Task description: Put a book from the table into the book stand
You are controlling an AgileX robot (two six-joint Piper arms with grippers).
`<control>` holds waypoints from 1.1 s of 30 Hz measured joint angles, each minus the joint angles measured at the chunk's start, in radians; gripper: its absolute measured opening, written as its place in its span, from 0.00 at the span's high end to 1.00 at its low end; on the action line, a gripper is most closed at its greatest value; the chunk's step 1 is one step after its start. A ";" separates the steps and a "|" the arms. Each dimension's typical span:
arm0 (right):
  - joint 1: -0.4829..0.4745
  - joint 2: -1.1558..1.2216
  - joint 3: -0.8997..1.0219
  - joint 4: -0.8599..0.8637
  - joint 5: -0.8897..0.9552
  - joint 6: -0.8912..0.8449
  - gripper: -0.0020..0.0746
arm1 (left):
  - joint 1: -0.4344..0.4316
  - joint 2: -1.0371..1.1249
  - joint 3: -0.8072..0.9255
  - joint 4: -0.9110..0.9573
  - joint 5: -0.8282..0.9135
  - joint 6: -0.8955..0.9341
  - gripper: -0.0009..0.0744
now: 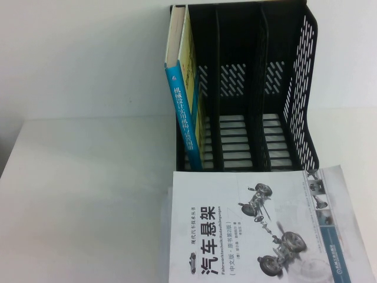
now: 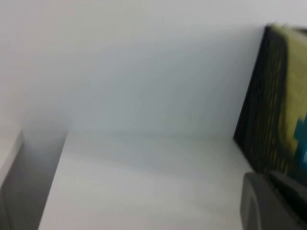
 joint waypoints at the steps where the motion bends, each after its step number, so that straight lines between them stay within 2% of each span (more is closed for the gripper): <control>1: 0.000 0.000 0.000 0.000 0.000 0.000 0.98 | 0.008 -0.030 0.059 -0.005 -0.018 -0.002 0.99; 5: 0.000 0.000 0.000 0.000 0.000 0.000 0.98 | 0.029 -0.141 0.291 -0.011 -0.126 -0.013 0.99; 7: 0.000 0.000 0.000 0.000 0.000 0.000 0.98 | 0.037 -0.182 0.349 -0.018 -0.151 -0.015 0.99; 12: -0.002 0.000 0.000 0.000 0.007 0.000 0.98 | 0.045 -0.197 0.358 0.002 -0.005 -0.016 0.99; 33: -0.002 0.000 0.000 0.000 0.063 0.000 0.98 | 0.045 -0.199 0.355 0.009 0.009 -0.016 0.99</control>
